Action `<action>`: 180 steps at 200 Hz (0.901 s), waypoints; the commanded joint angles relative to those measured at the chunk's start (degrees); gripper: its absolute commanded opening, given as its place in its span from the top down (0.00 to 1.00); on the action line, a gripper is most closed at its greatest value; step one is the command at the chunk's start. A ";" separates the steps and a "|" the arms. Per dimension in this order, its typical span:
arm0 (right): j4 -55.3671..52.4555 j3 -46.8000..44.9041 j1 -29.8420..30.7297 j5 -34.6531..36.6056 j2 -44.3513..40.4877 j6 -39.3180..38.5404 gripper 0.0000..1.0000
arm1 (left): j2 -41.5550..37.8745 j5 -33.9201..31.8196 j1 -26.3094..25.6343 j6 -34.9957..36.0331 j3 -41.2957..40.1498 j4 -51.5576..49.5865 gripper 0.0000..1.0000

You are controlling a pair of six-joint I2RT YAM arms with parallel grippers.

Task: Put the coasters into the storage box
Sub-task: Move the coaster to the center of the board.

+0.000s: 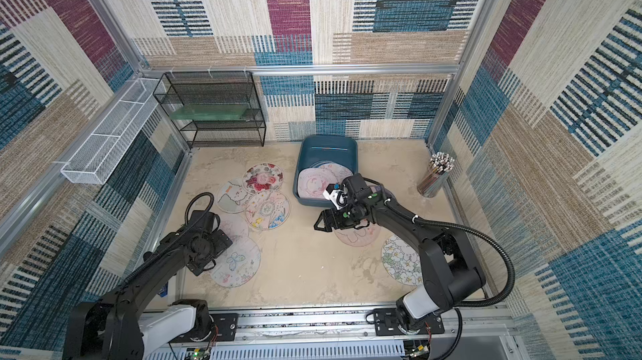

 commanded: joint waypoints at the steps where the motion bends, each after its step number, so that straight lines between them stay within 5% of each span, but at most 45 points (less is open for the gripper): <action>1: 1.05 0.61 -0.24 -1.21 0.23 0.43 0.15 | -0.16 5.67 0.30 1.32 -2.82 6.06 0.01; 87: 1.06 1.25 -0.31 -0.95 1.34 0.35 0.15 | -5.13 22.43 -2.35 1.61 -5.74 4.16 0.01; 180: 2.78 3.05 4.25 -0.29 5.60 2.60 0.15 | 4.79 25.08 -22.03 -2.60 -1.24 7.24 0.01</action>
